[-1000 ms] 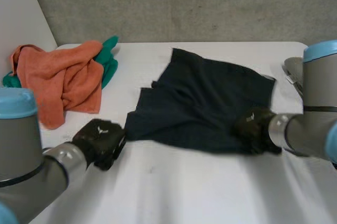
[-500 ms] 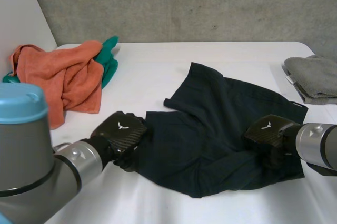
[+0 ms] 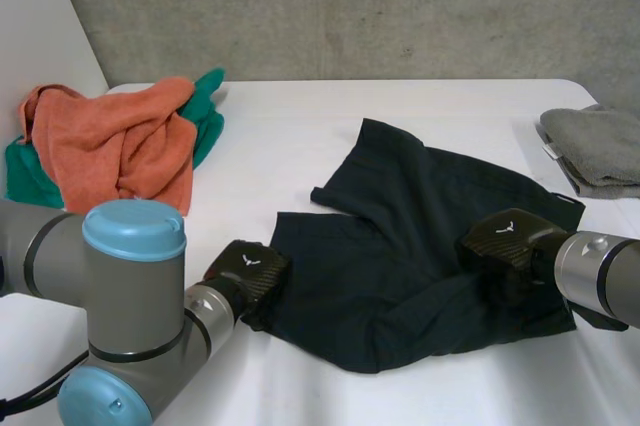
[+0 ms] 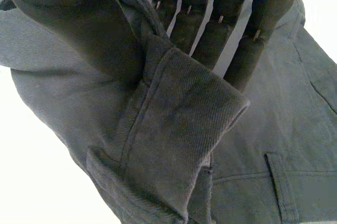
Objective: Fold the laundry.
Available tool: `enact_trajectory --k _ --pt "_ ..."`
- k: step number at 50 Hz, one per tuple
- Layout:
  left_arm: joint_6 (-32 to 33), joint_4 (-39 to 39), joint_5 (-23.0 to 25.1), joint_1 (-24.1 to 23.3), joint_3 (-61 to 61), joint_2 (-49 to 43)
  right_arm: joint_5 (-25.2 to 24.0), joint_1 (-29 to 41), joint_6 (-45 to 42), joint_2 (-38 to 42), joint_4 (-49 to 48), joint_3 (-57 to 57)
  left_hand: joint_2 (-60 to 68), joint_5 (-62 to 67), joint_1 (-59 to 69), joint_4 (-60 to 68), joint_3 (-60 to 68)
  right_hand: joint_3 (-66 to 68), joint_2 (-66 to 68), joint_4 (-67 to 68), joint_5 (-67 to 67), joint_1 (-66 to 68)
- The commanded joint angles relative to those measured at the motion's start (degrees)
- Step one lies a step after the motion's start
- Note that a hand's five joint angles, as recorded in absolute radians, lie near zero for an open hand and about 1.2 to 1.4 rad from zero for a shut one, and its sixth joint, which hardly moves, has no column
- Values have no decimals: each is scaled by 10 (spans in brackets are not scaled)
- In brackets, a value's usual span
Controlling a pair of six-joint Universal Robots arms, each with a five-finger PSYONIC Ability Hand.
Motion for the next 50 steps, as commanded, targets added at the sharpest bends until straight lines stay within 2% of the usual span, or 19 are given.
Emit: enact_trajectory --k 1,6,10,14,16,20,25,28,32,35,39,43,46,50 --pt "1 -90 -7 0 -23 89 5 1 -23 -42 38 11 116 134 138 115 119 118 122 112 113 171" --pt "35 -193 -4 5 -42 206 4 0 -92 -83 125 40 116 134 138 115 119 118 122 112 113 171" --pt "99 -296 5 -2 -55 316 2 -2 -172 -138 211 91 116 134 138 115 119 118 122 112 113 171" --pt "131 -342 32 -8 -57 379 -2 -23 -208 -173 232 116 116 134 138 115 119 118 122 112 113 171" --pt "131 -337 41 -6 -57 380 -4 -46 -217 -175 227 126 116 134 138 115 119 118 122 112 113 171" --pt "132 -297 42 -4 -52 323 -8 -79 -220 -174 206 126 116 134 138 115 119 118 122 112 113 171" --pt "132 -196 26 -6 12 183 -36 -109 -208 -129 148 104 116 134 138 115 119 118 122 112 113 171" --pt "128 -117 -2 -9 100 92 -43 -108 -167 -81 103 65 116 134 138 115 119 118 122 112 113 171" --pt "131 -18 -44 -16 225 -6 -41 -104 -56 -16 9 -7 116 134 138 115 119 118 122 112 113 171" --pt "135 63 -61 -23 321 -82 -36 -99 -22 16 -41 -38 116 134 138 115 119 118 122 112 113 171" --pt "135 154 -62 -20 430 -184 -7 -88 0 70 -108 -91 116 134 138 115 119 118 122 112 113 171" --pt "137 205 -35 -21 517 -275 50 -68 1 138 -161 -153 116 134 138 115 119 118 122 112 113 171" --pt "137 218 -10 -22 572 -335 95 -48 -2 185 -196 -204 116 134 138 115 119 118 122 112 113 171" --pt "131 232 -3 -17 635 -394 118 -38 0 244 -239 -265 116 134 138 115 119 118 122 112 113 171"
